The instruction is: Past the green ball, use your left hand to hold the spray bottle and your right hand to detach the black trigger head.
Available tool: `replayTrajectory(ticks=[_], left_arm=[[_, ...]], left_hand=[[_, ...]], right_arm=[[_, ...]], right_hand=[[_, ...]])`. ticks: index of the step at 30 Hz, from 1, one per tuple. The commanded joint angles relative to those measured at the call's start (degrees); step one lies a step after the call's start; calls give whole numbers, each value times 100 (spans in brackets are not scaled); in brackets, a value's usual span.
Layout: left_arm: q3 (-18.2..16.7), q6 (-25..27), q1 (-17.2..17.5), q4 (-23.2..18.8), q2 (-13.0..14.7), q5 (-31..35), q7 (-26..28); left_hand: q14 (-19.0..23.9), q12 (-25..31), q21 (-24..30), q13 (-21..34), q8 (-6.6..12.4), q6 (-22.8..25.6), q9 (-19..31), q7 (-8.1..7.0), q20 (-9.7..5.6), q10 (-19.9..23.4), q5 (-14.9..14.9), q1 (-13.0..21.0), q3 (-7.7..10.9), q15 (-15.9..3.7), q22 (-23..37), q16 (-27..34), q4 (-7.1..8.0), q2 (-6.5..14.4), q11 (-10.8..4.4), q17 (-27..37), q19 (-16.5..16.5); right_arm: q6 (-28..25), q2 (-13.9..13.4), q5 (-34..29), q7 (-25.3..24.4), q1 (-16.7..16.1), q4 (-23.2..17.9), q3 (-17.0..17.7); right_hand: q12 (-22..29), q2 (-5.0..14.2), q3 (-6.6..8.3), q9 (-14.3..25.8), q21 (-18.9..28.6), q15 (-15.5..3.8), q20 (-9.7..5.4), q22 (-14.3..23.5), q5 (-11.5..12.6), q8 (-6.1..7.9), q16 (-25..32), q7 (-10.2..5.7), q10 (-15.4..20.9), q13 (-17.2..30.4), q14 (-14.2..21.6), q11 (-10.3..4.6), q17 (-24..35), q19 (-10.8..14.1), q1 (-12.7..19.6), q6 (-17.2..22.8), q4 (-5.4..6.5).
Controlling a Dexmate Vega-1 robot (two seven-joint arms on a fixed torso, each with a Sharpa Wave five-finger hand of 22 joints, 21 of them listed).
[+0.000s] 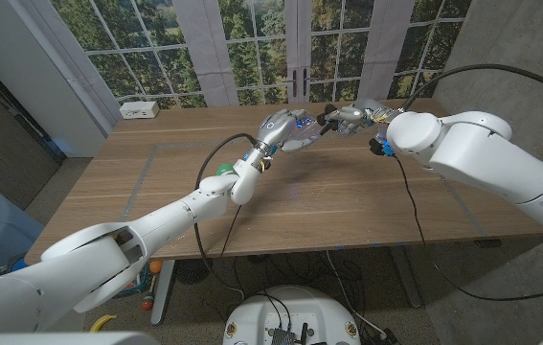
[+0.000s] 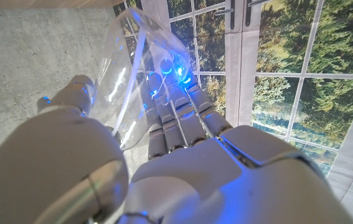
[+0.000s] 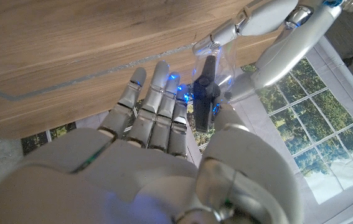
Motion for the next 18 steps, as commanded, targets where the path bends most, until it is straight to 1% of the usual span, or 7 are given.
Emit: replayTrajectory(ticks=[1, 6, 9, 13, 14, 16, 18], left_arm=[[-82, -85, 55, -160, 82, -227, -279], [-155, -121, 103, -259, 118, -361, -467], [-201, -158, 126, -294, 132, -443, -569], [-252, -218, 154, -317, 140, -542, -690], [-263, -234, 160, -317, 139, -558, -704], [-282, -251, 173, -322, 138, -573, -725], [-295, -253, 186, -329, 141, -569, -739]], left_hand=[[62, 659, 73, 2998, 211, 446, 185, -528, -357, 731, 22, 998, 732, -804, -1, -32, 707, 1179, -716, 29, -26], [80, 667, 113, 3008, 204, 454, 163, -520, -355, 746, 24, 991, 728, -806, -16, -50, 713, 1182, -715, 44, -23], [90, 660, 126, 3004, 205, 447, 168, -516, -359, 740, 25, 988, 727, -806, -22, -56, 715, 1183, -714, 51, -32], [102, 664, 150, 3008, 206, 452, 164, -508, -358, 751, 26, 986, 726, -807, -30, -64, 714, 1185, -714, 61, -29], [104, 664, 150, 3008, 205, 454, 161, -509, -358, 751, 26, 986, 726, -807, -30, -64, 714, 1185, -714, 62, -34], [111, 668, 164, 3019, 207, 452, 163, -505, -363, 747, 27, 986, 726, -806, -36, -70, 713, 1185, -713, 70, -38], [116, 679, 178, 3035, 214, 443, 179, -509, -365, 755, 28, 984, 726, -806, -42, -77, 712, 1184, -712, 76, -39]], right_arm=[[863, -395, -275, 936, 254, 233, -262], [1230, -485, -606, 1057, 178, 264, -312], [1428, -506, -812, 1025, 61, 269, -291], [1825, -543, -1174, 795, -234, 282, -213], [1886, -542, -1278, 731, -301, 280, -200], [1957, -528, -1456, 659, -401, 280, -183], [1981, -496, -1580, 632, -477, 287, -156]], right_hand=[[3, -19, 232, 26, 82, -329, -67, 35, 80, -27, -62, -39, -127, 135, -49, -102, 49, 15, 394, -98, -26], [-55, 11, 541, -2, 158, -468, -167, 41, 181, -153, -138, -365, -366, 266, -96, -252, 82, -67, 933, -348, -34], [-239, 10, 716, -29, 201, -566, -264, 46, 246, -219, -316, -557, -827, 334, -449, -397, 114, -220, 1282, -452, -1], [-594, 25, 1004, -67, 225, -678, -406, 55, 370, -319, -747, -1023, -1592, 371, -1144, -651, 56, -615, 1823, -602, -6], [-750, -17, 1058, -82, 259, -658, -419, 59, 406, -369, -958, -1174, -1884, 335, -1466, -795, -17, -698, 1981, -671, -12], [-1005, -80, 1032, -112, 290, -637, -453, 65, 429, -483, -1209, -1396, -2382, 266, -1843, -962, -116, -875, 2121, -843, 25], [-1183, -144, 959, -145, 316, -605, -441, 65, 434, -624, -1429, -1441, -2721, 207, -2231, -1003, -185, -997, 2178, -1090, 43]])
